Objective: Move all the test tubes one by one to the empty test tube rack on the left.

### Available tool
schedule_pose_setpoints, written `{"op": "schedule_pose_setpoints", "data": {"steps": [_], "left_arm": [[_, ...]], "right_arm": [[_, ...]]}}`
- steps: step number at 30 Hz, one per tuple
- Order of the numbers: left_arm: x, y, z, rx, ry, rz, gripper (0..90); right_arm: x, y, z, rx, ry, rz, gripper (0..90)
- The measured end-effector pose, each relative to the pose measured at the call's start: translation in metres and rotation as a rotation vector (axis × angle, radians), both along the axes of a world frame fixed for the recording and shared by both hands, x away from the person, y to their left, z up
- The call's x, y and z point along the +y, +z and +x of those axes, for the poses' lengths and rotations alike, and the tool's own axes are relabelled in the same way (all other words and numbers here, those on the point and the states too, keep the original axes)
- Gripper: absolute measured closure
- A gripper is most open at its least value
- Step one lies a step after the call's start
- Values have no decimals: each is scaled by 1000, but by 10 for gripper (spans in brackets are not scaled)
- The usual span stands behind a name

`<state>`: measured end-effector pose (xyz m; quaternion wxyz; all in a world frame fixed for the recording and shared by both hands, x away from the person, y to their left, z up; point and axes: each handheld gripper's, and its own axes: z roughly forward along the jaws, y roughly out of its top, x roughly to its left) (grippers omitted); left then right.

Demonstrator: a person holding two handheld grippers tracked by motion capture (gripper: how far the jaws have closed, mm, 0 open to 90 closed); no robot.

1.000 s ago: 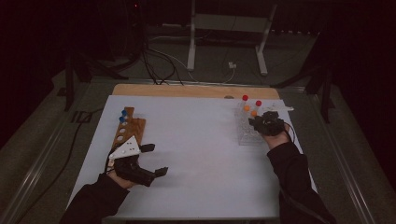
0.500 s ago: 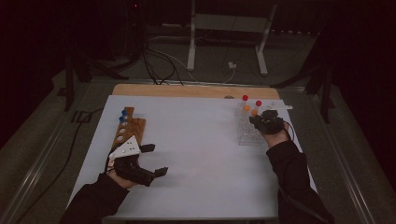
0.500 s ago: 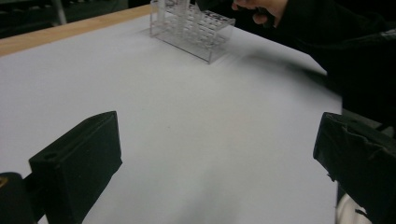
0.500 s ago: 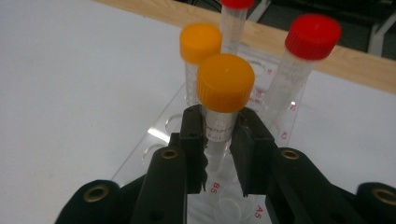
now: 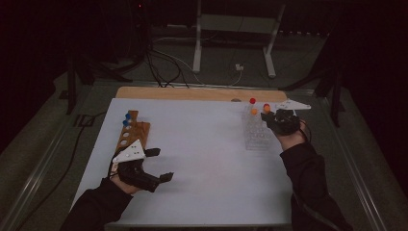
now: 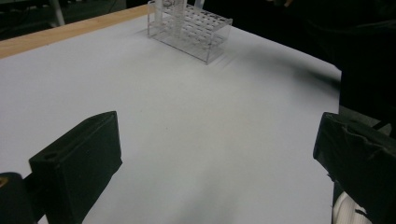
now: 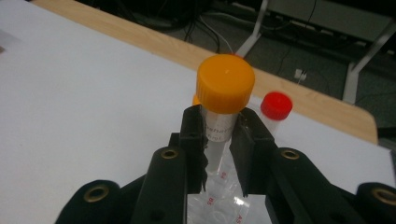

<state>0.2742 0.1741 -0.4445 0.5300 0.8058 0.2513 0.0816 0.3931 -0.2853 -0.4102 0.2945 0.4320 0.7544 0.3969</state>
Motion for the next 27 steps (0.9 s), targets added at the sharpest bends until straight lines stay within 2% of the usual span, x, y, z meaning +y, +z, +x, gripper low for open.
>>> {"op": "schedule_pose_setpoints", "data": {"steps": [6,13,18,27], "left_arm": [[-3,2,0,3,-12,3,18],[-6,6,0,4,-22,2,19],[-9,9,2,2,-27,-3,20],[-21,13,6,8,-56,-5,21]], "right_arm": [[5,16,-14,-36,35,2,749],[19,23,-31,-48,109,4,750],[34,19,-45,-38,175,-3,750],[62,0,-67,7,295,-6,749]]}}
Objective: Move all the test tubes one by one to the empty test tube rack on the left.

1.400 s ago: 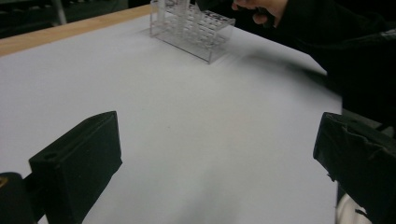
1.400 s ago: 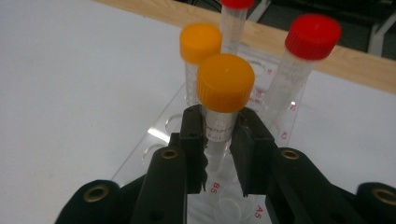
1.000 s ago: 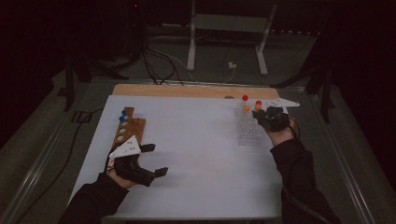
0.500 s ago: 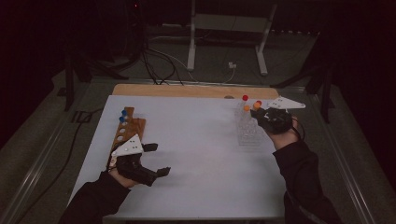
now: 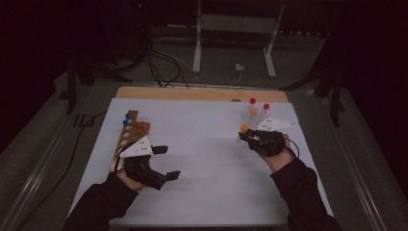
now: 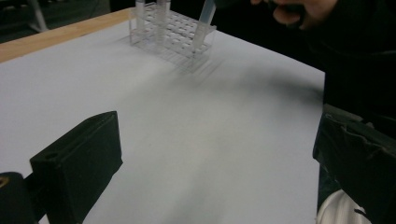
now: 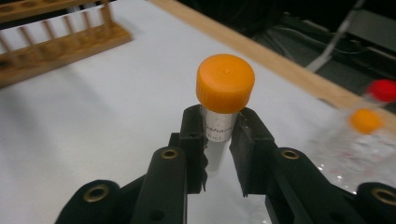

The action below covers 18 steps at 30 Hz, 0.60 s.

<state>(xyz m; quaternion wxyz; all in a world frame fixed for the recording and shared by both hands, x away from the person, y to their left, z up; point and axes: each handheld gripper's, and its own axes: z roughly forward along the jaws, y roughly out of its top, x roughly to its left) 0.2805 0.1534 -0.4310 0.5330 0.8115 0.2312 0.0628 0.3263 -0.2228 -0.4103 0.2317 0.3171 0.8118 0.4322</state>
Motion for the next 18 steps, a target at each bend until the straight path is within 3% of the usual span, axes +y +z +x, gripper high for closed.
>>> {"op": "schedule_pose_setpoints", "data": {"steps": [8,13,18], "left_arm": [[-20,3,6,-9,-39,6,25],[-33,3,10,-15,-48,-16,55],[-49,5,14,-34,-69,-4,114]], "right_arm": [[23,-15,-18,40,96,-4,749],[37,-26,-25,68,150,-20,749],[48,-31,-30,80,192,-26,749]]}}
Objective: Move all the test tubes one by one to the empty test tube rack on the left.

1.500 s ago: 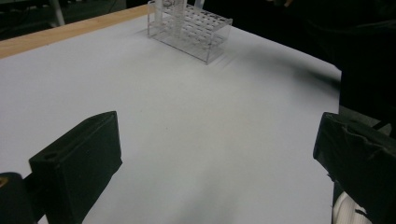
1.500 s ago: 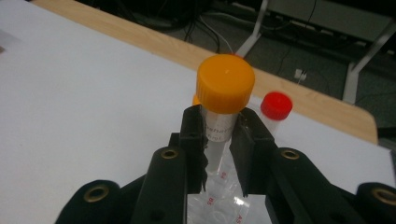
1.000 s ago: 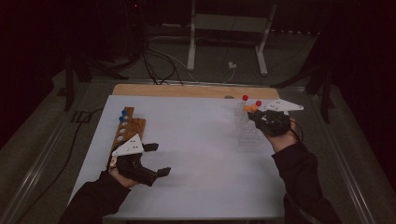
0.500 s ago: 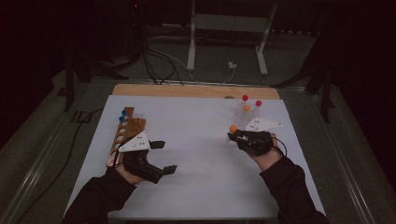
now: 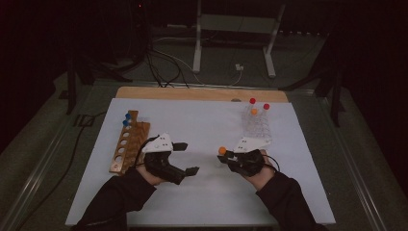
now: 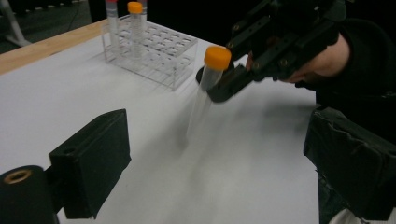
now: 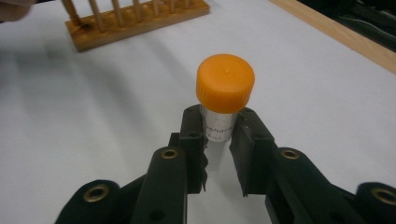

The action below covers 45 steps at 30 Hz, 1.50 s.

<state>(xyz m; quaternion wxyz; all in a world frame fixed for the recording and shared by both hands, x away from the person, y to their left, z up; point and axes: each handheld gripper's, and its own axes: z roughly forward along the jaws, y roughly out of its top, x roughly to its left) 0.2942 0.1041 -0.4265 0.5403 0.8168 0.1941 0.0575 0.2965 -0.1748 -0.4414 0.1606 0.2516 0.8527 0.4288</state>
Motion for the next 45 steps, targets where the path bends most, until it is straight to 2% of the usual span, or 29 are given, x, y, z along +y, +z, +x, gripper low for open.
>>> {"op": "schedule_pose_setpoints", "data": {"steps": [6,15,18,22,23,27,31,35,36,38,42,45], "left_arm": [[-17,3,8,-13,-21,-15,222],[-42,-1,13,-38,-19,10,414],[-49,-3,14,-51,-14,32,484],[-56,-5,15,-61,-23,55,562],[-57,-6,15,-69,-12,61,594],[-60,-5,14,-82,-25,59,692],[-61,-3,13,-104,-21,68,714],[-59,1,14,-102,-17,63,718],[-58,3,14,-107,-12,63,719],[-53,8,14,-109,-7,63,719],[-41,17,14,-130,18,65,719],[-28,24,16,-137,45,66,720]], "right_arm": [[6,-2,-4,8,26,0,749],[9,-3,-4,23,39,4,749],[10,-3,-5,21,41,5,749],[10,-2,-5,20,42,6,749],[10,-2,-5,18,43,5,749],[10,-2,-5,19,39,7,749],[9,-1,-5,18,34,15,749],[8,0,-5,4,28,36,735],[8,1,-5,11,31,39,702],[8,1,-5,-3,14,21,629],[4,3,-4,-12,-5,48,488],[-1,7,-3,-21,-20,77,424]]}}
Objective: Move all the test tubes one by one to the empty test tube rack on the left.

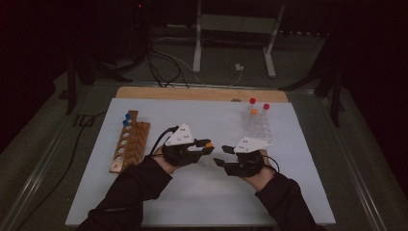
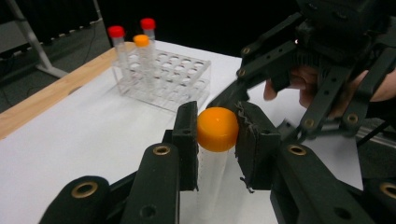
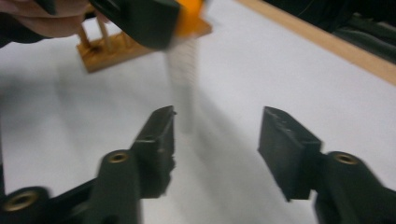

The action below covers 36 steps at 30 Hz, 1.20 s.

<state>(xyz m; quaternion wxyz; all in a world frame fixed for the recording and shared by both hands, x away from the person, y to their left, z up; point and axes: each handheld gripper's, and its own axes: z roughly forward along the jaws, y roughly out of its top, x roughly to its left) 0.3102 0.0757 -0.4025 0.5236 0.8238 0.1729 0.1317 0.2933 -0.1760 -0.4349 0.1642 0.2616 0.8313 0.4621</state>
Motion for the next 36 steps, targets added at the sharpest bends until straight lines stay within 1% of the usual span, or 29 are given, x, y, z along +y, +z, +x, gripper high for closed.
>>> {"op": "schedule_pose_setpoints", "data": {"steps": [1,4,5,7,10,12,15,18,20,22,23,26,31,36], "left_arm": [[5,2,1,3,8,-3,719],[20,8,2,-6,46,1,719],[26,10,3,-10,60,2,719],[37,13,3,-18,87,8,719],[55,19,4,-26,131,5,719],[67,22,4,-31,161,-3,719],[84,26,5,-34,203,-13,719],[100,28,5,-39,246,-19,719],[111,29,6,-40,271,-26,720],[120,29,6,-44,299,-26,719],[124,30,6,-44,308,-27,720],[136,29,7,-45,340,-27,719],[153,30,9,-46,392,-11,719],[171,31,10,-48,441,-17,719]], "right_arm": [[-1,1,0,-1,1,8,405],[-5,4,1,1,-12,23,355],[-5,4,1,-1,-17,27,322],[-5,6,1,1,-32,34,225],[-6,7,1,-6,-51,51,140],[-6,8,1,-8,-61,57,134],[-7,8,2,5,-67,65,92],[-6,8,1,13,-50,64,27],[-6,7,1,19,-37,68,21],[-6,7,2,25,-35,57,21],[-6,7,2,21,-35,53,21],[-6,7,2,28,-24,65,0],[-5,7,1,17,-34,68,0],[-6,8,0,14,-30,74,0]]}}
